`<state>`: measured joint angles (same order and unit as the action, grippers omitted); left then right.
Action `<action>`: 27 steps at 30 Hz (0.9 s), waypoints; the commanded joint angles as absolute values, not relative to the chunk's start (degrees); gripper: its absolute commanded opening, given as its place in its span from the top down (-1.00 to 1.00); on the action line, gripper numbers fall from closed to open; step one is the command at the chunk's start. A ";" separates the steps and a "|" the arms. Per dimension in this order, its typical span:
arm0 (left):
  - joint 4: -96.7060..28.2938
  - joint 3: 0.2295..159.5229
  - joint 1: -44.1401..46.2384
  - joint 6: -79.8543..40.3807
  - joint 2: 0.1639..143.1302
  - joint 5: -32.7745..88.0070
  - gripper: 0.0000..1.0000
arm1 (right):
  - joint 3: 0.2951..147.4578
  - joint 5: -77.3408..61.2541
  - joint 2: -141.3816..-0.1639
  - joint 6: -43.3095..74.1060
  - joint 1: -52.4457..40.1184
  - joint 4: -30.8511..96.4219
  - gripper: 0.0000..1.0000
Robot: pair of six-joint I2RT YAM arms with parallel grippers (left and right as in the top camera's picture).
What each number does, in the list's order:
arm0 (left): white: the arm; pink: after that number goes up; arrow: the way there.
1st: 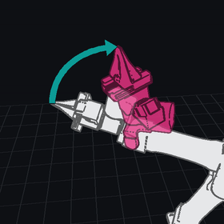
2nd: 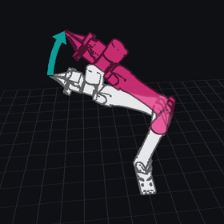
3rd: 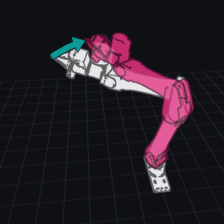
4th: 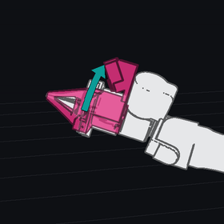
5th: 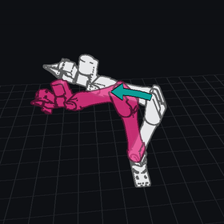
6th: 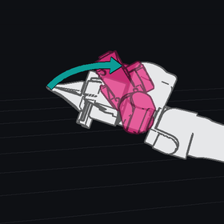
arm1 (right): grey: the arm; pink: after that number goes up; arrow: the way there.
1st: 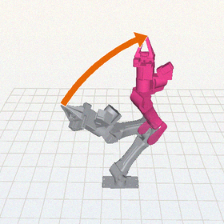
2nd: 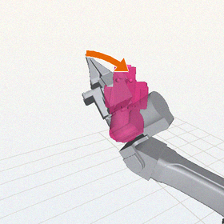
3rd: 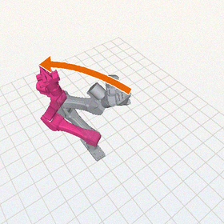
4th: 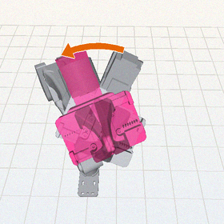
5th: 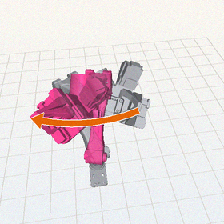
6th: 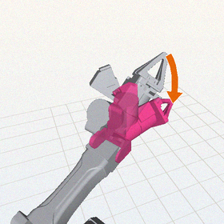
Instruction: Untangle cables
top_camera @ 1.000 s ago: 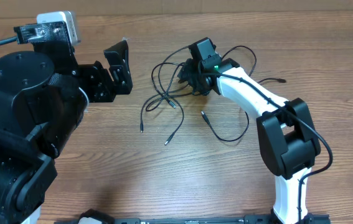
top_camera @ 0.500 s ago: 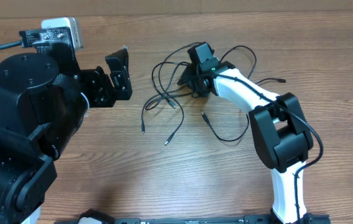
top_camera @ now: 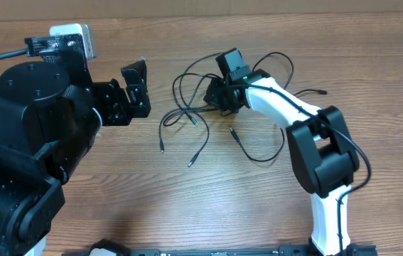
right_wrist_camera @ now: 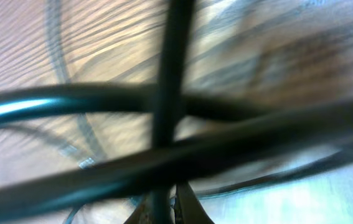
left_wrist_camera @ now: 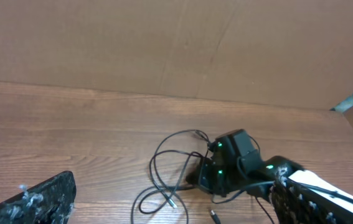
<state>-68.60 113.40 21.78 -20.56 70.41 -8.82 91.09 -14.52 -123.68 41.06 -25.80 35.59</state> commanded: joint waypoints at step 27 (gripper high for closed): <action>-66.04 113.75 21.67 -17.41 88.01 6.85 -1.00 | 121.93 2.83 -105.06 16.91 -25.71 84.07 0.92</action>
<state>-66.19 113.38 21.78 -20.38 88.73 5.69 118.28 1.93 -108.01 18.79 -25.41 83.61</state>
